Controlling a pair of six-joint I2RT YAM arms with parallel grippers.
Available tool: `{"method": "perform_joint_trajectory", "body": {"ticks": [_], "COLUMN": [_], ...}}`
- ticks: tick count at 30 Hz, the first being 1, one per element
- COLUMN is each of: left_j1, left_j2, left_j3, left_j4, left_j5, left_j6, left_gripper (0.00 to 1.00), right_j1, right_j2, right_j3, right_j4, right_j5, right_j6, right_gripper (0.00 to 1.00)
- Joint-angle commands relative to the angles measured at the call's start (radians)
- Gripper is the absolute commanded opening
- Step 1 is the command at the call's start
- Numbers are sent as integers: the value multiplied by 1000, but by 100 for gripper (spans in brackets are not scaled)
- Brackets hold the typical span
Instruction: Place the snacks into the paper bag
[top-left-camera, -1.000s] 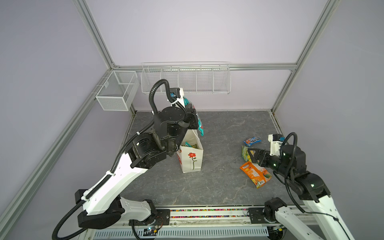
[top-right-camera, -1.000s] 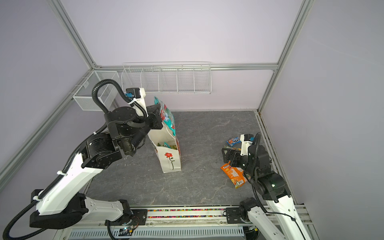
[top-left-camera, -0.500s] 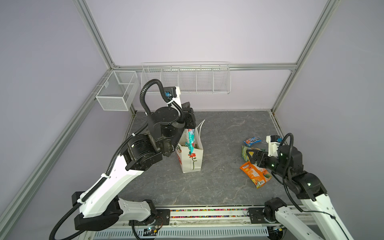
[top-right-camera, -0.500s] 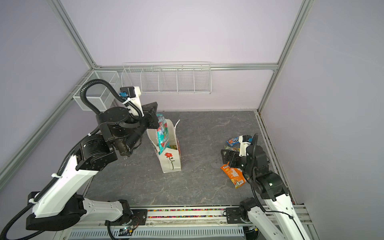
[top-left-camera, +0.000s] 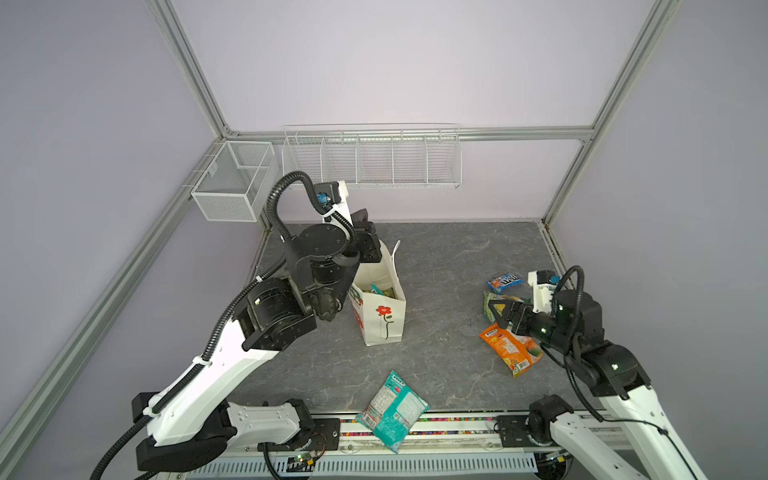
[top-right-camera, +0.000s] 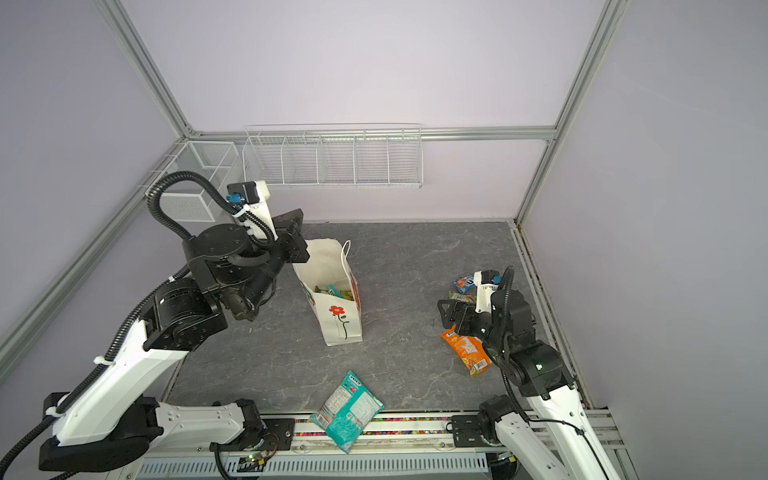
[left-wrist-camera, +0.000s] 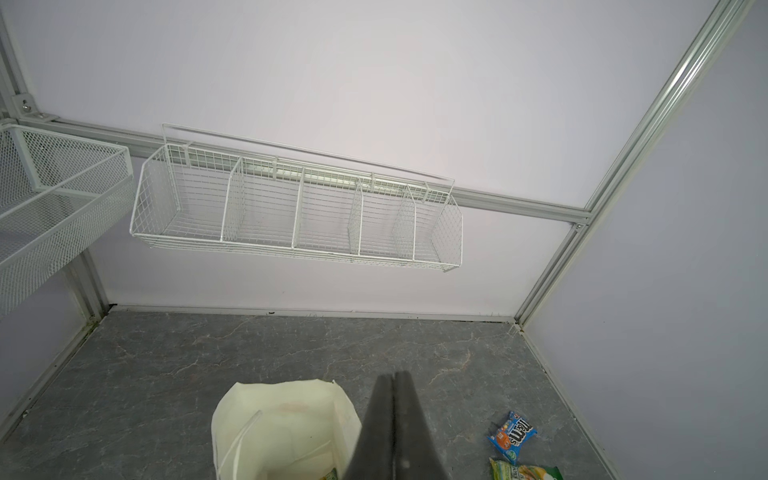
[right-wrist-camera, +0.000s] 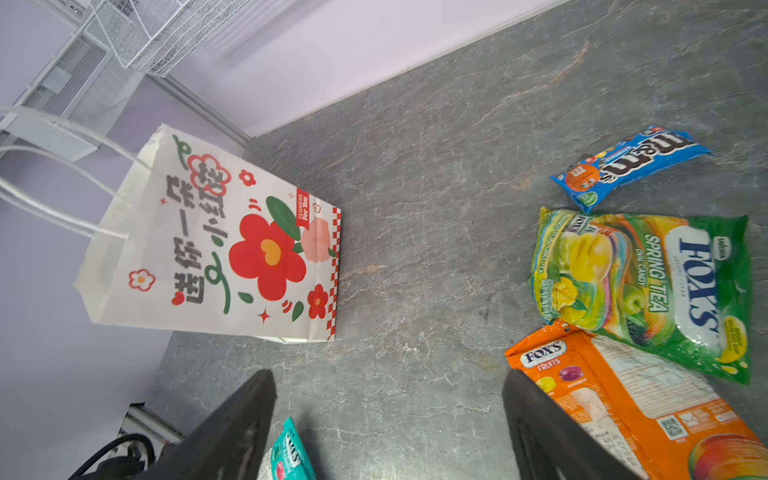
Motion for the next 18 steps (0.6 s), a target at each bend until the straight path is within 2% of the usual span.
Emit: {"method": "perform_joint_trajectory", "body": {"ticks": [1,3,5,9,11,18], "left_j1": [7,8,8,9,20,211], "left_j2": [-50,-60,-73,-164,-232,-402], "left_j3": [-99,-150,-214,-354,-422,-561], "left_j4": [-87,-177,-263,-298,-292,-266], "left_j5": [4,32,37,57,108,338], "left_j6": [-65,-110,-180,-252,-283,-305], "left_gripper": [26,46,53,55,55,55], "right_j1": [-4,-3,-4,9,42,297], "right_j2": [16,19,28,74,89,116], "right_j3": [-22,-30,-33,-57,-89,-205], "right_j4": [18,16,23,48,58,105], "right_j5": [-76,-77,-104,-247,-286,-229], "right_j6": [-29,-42,-58,-81,-84,-52], "right_gripper": [88,88,89,88,88,89]}}
